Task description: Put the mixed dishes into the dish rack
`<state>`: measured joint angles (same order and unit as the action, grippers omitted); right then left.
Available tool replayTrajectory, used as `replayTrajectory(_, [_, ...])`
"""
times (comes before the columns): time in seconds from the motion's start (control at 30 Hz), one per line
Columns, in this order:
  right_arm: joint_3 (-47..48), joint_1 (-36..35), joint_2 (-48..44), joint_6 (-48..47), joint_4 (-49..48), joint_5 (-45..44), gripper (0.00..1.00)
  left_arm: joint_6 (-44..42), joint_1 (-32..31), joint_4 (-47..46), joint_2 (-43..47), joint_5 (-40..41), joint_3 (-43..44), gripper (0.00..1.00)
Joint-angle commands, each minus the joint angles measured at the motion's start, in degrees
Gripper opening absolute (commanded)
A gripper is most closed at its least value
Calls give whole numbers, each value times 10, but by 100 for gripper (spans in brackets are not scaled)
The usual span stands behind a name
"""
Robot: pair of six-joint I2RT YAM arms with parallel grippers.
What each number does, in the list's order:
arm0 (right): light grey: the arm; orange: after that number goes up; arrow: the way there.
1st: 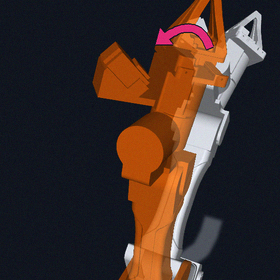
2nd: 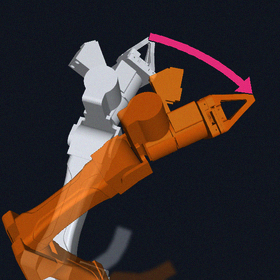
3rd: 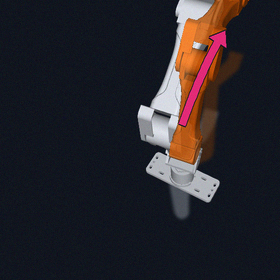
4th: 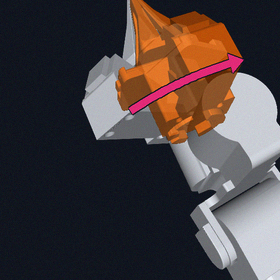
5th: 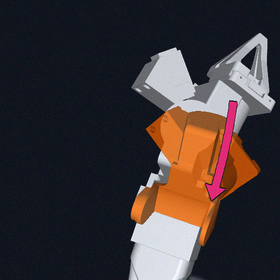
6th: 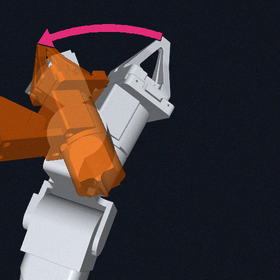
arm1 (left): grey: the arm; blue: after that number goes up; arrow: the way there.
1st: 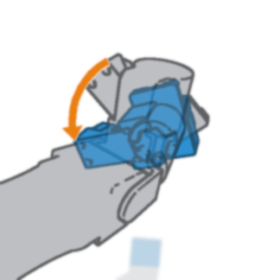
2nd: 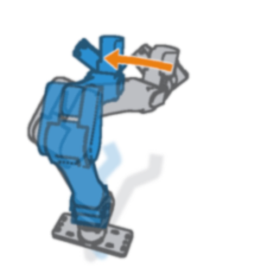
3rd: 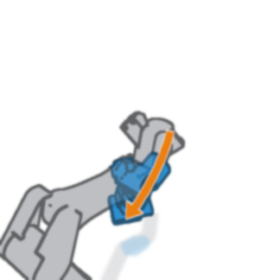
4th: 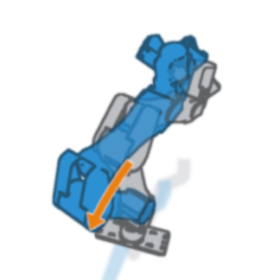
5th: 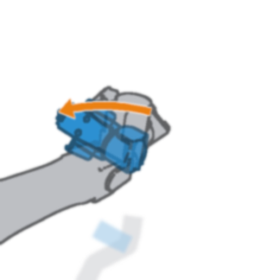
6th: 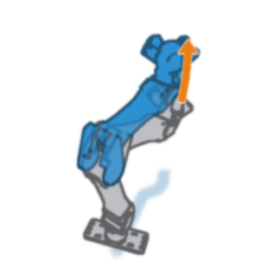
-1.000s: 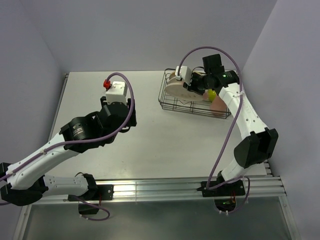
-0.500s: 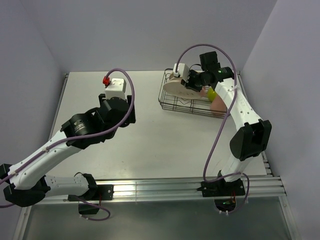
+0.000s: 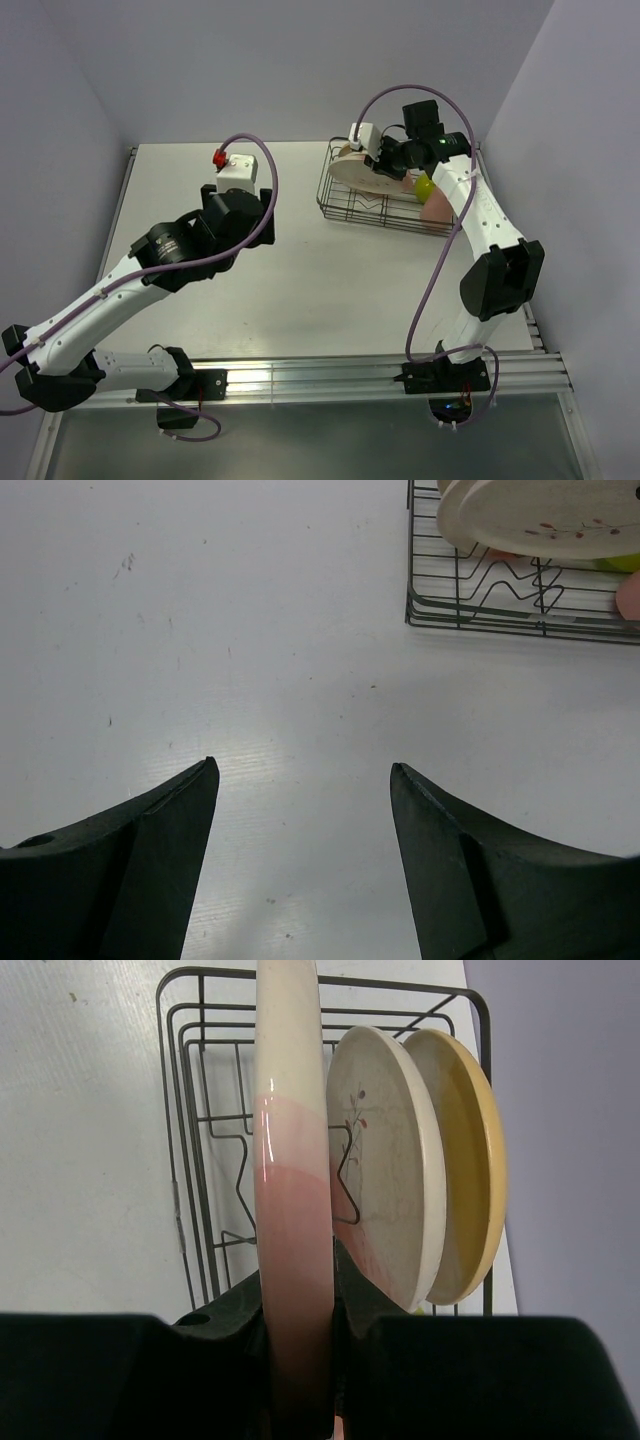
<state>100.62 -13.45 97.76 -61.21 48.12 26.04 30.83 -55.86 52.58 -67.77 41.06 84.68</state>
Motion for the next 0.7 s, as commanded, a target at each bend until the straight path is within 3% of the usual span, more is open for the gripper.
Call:
replayTrajectory(0.0, [34, 9, -3, -12, -70, 15, 0, -5, 5, -18, 4, -8, 21, 75])
replayTrajectory(0.67, [-25, 12, 30, 3, -91, 10, 0, -11, 29, -21, 7, -24, 11, 75])
